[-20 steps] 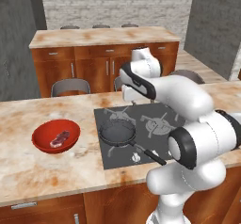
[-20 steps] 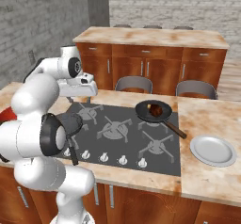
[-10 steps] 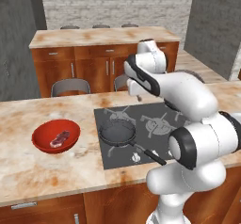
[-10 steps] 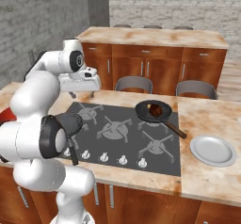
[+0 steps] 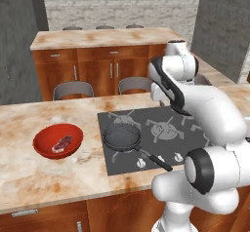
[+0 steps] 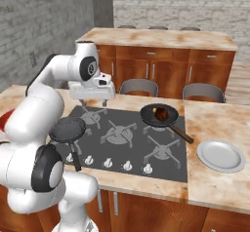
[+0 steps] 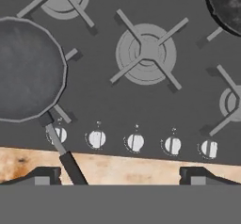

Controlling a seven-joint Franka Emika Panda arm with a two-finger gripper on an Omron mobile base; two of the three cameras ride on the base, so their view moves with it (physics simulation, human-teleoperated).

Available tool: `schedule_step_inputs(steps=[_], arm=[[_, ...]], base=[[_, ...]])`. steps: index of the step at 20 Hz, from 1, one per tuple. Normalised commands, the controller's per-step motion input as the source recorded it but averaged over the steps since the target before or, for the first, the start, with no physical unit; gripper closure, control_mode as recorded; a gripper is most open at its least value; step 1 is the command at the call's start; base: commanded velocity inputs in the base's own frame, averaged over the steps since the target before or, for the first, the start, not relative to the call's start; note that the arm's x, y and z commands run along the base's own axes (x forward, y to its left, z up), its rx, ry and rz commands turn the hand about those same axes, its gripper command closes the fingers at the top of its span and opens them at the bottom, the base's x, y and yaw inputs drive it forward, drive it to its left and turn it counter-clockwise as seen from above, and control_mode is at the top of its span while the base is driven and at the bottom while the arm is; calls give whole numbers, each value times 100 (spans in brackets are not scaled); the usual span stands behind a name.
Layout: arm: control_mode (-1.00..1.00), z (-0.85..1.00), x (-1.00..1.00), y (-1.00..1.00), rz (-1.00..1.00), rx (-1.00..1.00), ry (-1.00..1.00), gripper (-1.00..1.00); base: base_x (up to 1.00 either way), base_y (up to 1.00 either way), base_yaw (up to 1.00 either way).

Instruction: Place one of the steaks on the plate and the other in the bowl. Then place the bowl in the fridge.

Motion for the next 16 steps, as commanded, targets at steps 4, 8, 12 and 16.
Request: schedule_step_inputs(steps=[4, 8, 12, 16], arm=[[-100, 0, -31, 0, 0, 4, -6, -100], [-100, 0, 0, 0, 0, 0, 0, -100], [100, 0, -1, -4, 0, 0, 0, -100], [100, 0, 0, 0, 0, 0, 0, -100]], base=[[0, 0, 0], [0, 0, 0], [0, -9, 0], [-7, -46, 0]])
